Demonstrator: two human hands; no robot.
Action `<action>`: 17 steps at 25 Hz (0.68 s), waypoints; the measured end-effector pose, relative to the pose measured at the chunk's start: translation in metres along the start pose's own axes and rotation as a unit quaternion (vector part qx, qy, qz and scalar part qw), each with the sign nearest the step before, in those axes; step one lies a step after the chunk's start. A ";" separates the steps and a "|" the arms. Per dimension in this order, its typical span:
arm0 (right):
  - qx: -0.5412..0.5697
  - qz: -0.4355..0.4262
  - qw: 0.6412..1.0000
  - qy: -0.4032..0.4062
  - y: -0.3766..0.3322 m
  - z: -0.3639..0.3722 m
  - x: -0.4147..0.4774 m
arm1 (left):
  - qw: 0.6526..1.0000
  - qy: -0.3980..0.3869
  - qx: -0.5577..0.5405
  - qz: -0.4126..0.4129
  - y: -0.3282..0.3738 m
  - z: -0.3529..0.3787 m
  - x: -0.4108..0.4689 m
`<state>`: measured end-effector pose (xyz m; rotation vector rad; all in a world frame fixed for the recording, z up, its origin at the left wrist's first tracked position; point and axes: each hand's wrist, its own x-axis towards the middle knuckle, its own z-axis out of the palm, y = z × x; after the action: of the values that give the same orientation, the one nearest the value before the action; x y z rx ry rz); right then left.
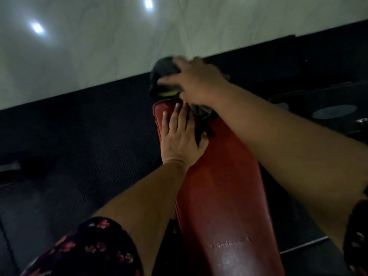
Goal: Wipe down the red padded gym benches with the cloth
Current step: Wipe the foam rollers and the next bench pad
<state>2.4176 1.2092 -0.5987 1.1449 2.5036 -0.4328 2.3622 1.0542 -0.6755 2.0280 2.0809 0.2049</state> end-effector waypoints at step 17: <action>-0.011 0.120 0.980 -0.156 0.037 0.004 -0.003 | 1.000 0.016 -0.003 0.004 -0.005 0.004 0.001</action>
<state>2.4487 1.2286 -0.6058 1.2442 2.0704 -0.4744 2.3580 1.0545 -0.6805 2.0442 2.0881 0.2477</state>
